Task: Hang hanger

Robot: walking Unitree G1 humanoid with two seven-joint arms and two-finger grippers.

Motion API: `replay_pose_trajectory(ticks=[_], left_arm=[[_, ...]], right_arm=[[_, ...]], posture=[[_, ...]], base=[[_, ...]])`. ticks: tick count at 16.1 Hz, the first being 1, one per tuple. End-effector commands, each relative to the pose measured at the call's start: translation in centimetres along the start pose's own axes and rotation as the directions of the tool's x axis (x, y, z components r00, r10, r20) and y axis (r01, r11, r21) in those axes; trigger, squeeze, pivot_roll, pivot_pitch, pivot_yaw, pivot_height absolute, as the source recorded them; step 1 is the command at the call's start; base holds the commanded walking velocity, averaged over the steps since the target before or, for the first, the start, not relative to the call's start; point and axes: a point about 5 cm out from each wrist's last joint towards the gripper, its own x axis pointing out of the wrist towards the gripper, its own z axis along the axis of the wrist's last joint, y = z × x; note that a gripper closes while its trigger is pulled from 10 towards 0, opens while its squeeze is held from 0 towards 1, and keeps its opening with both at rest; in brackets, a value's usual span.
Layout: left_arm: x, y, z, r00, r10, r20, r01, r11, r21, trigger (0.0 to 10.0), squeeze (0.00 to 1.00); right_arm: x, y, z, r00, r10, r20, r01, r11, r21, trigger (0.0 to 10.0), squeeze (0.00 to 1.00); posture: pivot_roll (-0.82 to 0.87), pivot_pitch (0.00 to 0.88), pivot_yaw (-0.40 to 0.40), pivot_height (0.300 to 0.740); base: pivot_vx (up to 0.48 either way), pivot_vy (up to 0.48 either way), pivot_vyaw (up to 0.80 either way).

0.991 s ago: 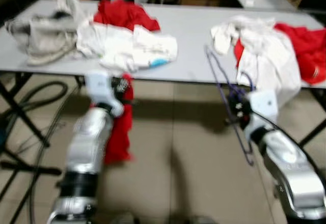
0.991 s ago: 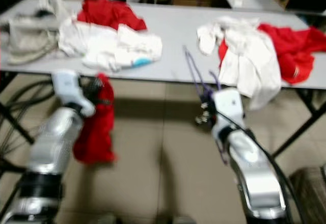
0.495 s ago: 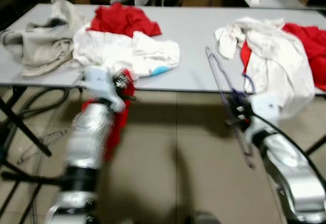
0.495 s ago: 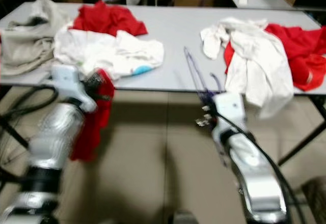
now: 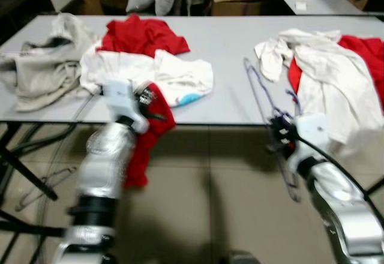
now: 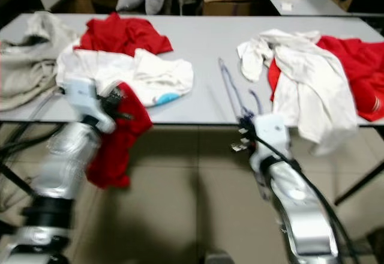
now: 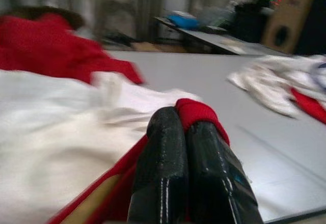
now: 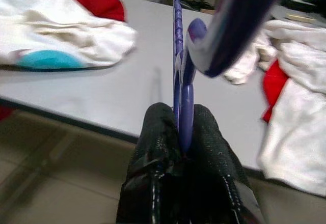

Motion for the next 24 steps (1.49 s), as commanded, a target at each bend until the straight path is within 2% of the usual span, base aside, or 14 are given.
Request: replay_pose_trajectory(ticks=[1, 6, 8, 10, 12, 13, 15, 16, 17, 19, 20, 21, 22, 24], left_arm=[[-0.2, 0.9, 0.8, 1.0, 0.019, 0.02, -0.02, 1.0, 0.02, 10.0, 0.0], [-0.1, 0.7, 0.7, 0.999, 0.021, 0.025, -0.021, 1.0, -0.001, 10.0, 0.0], [1.8, 0.3, 2.3, 0.997, -0.01, 0.074, 0.012, 1.0, -0.02, 10.0, 0.0], [4.4, -0.2, 5.9, 0.983, -0.057, 0.172, 0.065, 0.997, -0.039, 10.0, 0.0], [6.6, -0.5, 10.4, 0.957, -0.103, 0.273, 0.11, 0.994, -0.013, 10.0, 0.0], [8.4, -1.1, 19.5, 0.875, -0.151, 0.46, 0.137, 0.989, 0.064, 10.0, 0.0], [7.9, -1.4, 26.7, 0.774, -0.156, 0.614, 0.129, 0.988, 0.088, 10.0, 0.0], [6.7, -1.4, 30.8, 0.693, -0.153, 0.705, 0.104, 0.988, 0.112, 10.0, 0.0], [6.6, -1.3, 31.2, 0.692, -0.155, 0.705, 0.084, 0.987, 0.135, 10.0, 0.0], [7.8, -0.7, 28.3, 0.766, -0.145, 0.626, 0.056, 0.986, 0.16, 10.0, 0.0], [9.1, -0.1, 24.0, 0.854, -0.139, 0.501, 0.042, 0.979, 0.201, 10.0, 0.0], [9.5, 0.2, 21.1, 0.902, -0.136, 0.41, 0.04, 0.971, 0.234, 10.0, 0.0], [9.6, 1.4, 14.0, 0.98, -0.135, 0.144, 0.08, 0.938, 0.337, 10.0, 0.0], [8.5, 2.6, 9.3, 0.985, -0.155, -0.08, 0.174, 0.886, 0.429, 10.0, 0.03]], right_arm=[[0.1, 0.4, 0.8, 0.999, 0.013, 0.035, -0.013, 1.0, -0.001, 10.0, 0.0], [-0.3, 0.3, 0.7, 0.999, 0.021, 0.029, -0.021, 1.0, -0.009, 10.0, 0.0], [-0.1, 0.0, 0.9, 0.999, 0.013, 0.033, -0.013, 1.0, -0.009, 10.0, 0.0], [0.0, 0.1, 1.1, 0.999, 0.011, 0.038, -0.011, 1.0, -0.009, 10.0, 0.0], [0.1, 0.2, 1.2, 0.999, 0.007, 0.043, -0.007, 1.0, -0.008, 10.0, 0.0], [0.2, 0.1, 1.4, 0.999, -0.003, 0.052, 0.004, 1.0, -0.007, 10.0, 0.0], [0.3, -0.1, 1.6, 0.998, -0.015, 0.061, 0.015, 1.0, -0.008, 10.0, 0.0], [0.1, -0.2, 1.6, 0.997, -0.033, 0.063, 0.033, 0.999, -0.004, 10.0, 0.0], [0.0, -0.2, 1.5, 0.997, -0.043, 0.062, 0.043, 0.999, 0.001, 10.0, 0.0], [-0.4, -0.1, 1.3, 0.997, -0.056, 0.056, 0.056, 0.998, 0.01, 10.0, 0.0], [-0.4, 0.1, 1.1, 0.997, -0.056, 0.051, 0.056, 0.998, 0.014, 10.0, 0.0], [-0.4, 0.3, 1.1, 0.997, -0.05, 0.05, 0.05, 0.999, 0.014, 10.0, 0.0], [-0.4, 0.4, 1.2, 0.998, -0.043, 0.05, 0.043, 0.999, 0.014, 10.0, 0.0], [-0.5, 0.3, 1.2, 0.998, -0.044, 0.049, 0.043, 0.999, 0.014, 10.0, 0.0]], posture=[[-0.16, 0.0, 0.032, 0.74], [-0.17, 0.0, 0.02, 0.74], [-0.17, 0.0, 0.015, 0.74], [-0.17, 0.0, 0.015, 0.74], [-0.18, 0.0, 0.02, 0.74], [-0.19, 0.0, 0.03, 0.74], [-0.2, 0.0, 0.046, 0.74], [-0.21, 0.0, 0.07, 0.74], [-0.22, 0.0, 0.076, 0.74], [-0.22, 0.0, 0.08, 0.74], [-0.21, 0.0, 0.08, 0.74], [-0.21, 0.0, 0.081, 0.74], [-0.21, 0.0, 0.078, 0.74], [-0.2, 0.0, 0.07, 0.74]], base=[[0.364, 0.0, 0.0], [0.363, 0.0, 0.0], [0.362, 0.0, 0.0], [0.362, 0.0, 0.0], [0.362, 0.0, 0.0], [0.364, 0.0, 0.0], [0.36, 0.0, 0.0], [0.352, 0.0, 0.0], [0.345, 0.0, 0.0], [0.349, 0.0, 0.0], [0.341, 0.0, 0.0], [0.296, 0.0, 0.0], [0.0, 0.0, 0.0], [0.0, 0.0, 0.0]])
